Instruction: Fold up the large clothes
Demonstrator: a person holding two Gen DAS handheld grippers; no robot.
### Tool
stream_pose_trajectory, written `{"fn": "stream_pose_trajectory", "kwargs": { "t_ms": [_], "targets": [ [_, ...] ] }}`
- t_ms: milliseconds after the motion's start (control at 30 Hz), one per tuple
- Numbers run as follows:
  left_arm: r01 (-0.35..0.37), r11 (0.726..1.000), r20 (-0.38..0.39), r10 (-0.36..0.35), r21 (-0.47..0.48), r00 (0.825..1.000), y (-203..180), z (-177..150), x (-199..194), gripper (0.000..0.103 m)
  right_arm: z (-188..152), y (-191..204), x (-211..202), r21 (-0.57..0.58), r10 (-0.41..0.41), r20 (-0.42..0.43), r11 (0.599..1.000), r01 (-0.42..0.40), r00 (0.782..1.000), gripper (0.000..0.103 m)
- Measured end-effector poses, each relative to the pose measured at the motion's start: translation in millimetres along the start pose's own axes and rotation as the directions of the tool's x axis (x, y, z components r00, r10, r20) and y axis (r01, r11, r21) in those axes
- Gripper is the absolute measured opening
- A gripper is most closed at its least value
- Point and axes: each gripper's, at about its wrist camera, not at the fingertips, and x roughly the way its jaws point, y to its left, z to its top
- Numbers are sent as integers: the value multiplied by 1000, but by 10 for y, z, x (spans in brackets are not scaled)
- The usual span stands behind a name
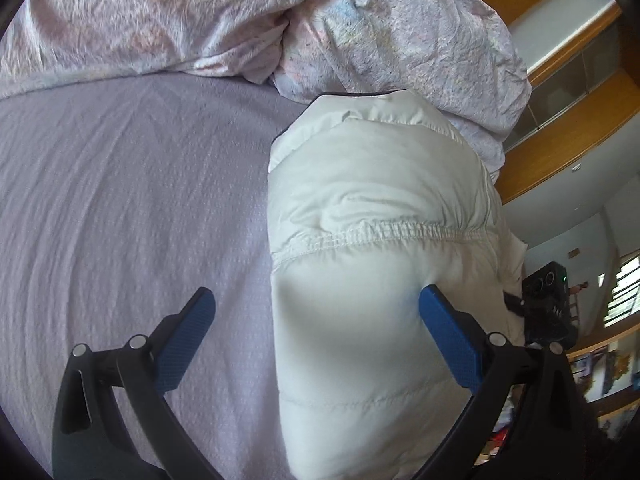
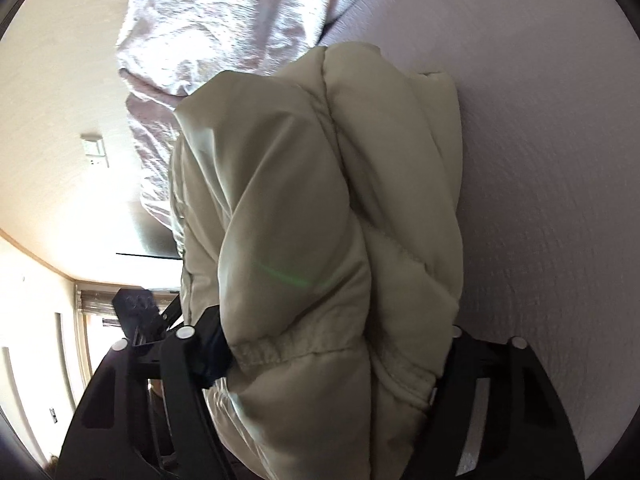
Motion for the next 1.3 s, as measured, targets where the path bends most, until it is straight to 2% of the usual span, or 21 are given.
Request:
{"fn": "stream_pose_trajectory", "kwargs": {
  "t_ms": [167, 333, 500, 633, 733, 1033, 1300],
  "targets": [
    [119, 989, -47, -123, -89, 991, 135, 24, 153, 101, -10, 1, 17, 7, 9, 12, 1000, -9, 1000, 69],
    [235, 954, -56, -249, -187, 967, 216, -42, 308, 88, -103, -92, -102, 8, 13, 11, 1000, -13, 1000, 69],
    [267, 941, -52, -283, -207, 958, 225, -66, 313, 76, -134, -228, -186, 14, 33, 15, 999, -33, 999, 69],
    [273, 940, -63, -291, -206, 955, 204, -32, 274, 67, -129, -275, -217, 19, 57, 26, 998, -58, 998, 69],
    [270, 942, -61, -287, -199, 956, 202, 38, 181, 64, -108, -288, -220, 14, 82, 26, 996, -83, 996, 67],
    [251, 947, 25, -251, -202, 968, 478, 432, -213, 63, 129, 115, 180, -42, 170, -11, 984, -170, 985, 66],
    [184, 951, 97, -165, -247, 982, 954, 694, -440, 63, 334, 283, 735, -53, 157, -77, 985, -162, 985, 66]
  ]
}}
